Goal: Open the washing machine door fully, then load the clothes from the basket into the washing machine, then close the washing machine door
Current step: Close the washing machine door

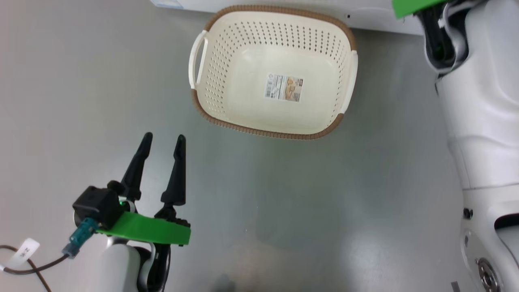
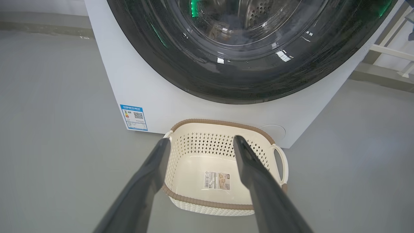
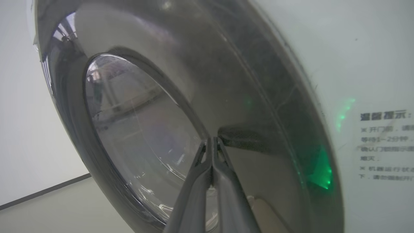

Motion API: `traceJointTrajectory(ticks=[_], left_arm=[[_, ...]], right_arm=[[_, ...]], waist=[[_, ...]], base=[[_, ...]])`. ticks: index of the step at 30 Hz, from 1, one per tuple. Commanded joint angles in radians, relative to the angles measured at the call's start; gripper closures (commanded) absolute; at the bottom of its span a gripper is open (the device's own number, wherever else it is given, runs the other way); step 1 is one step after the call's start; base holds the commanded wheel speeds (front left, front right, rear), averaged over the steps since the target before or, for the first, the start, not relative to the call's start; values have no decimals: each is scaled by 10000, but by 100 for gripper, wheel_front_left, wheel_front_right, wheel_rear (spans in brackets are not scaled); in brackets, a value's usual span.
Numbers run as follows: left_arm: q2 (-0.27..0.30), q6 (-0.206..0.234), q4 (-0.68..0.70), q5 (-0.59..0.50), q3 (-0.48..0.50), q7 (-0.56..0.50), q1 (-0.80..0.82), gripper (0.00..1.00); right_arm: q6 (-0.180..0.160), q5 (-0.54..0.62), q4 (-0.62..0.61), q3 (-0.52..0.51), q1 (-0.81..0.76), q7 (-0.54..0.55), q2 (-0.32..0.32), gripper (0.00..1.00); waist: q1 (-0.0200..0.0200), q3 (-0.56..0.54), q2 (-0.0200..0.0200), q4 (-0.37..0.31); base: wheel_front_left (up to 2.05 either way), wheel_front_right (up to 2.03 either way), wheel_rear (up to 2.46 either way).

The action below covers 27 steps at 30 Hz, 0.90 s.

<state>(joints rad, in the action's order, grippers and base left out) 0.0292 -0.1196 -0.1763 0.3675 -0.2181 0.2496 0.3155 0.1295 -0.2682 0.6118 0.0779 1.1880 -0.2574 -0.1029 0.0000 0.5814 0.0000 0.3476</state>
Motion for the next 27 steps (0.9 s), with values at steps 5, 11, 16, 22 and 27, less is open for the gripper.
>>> traceJointTrajectory(ticks=[5,11,16,22,27], left_arm=[[210,-78,168,195,181,122,241,0],[210,-90,136,241,165,122,323,0],[210,-95,105,180,327,122,290,0],[210,-101,66,82,603,122,129,0],[210,-104,46,18,779,122,10,0]], right_arm=[[12,65,-155,-144,867,-44,356,100],[12,19,-229,-137,1002,-44,387,100],[12,-304,-266,228,588,-44,408,100],[12,-1054,-450,699,-314,-44,349,100],[12,-1403,-532,904,-993,-44,224,100]], waist=[[0,585,0,67],[0,599,0,-25],[0,343,0,-159],[0,-67,0,-374],[0,-329,0,-495]], base=[[0,0,0],[0,0,0],[0,0,0],[0,0,0],[0,0,0]])
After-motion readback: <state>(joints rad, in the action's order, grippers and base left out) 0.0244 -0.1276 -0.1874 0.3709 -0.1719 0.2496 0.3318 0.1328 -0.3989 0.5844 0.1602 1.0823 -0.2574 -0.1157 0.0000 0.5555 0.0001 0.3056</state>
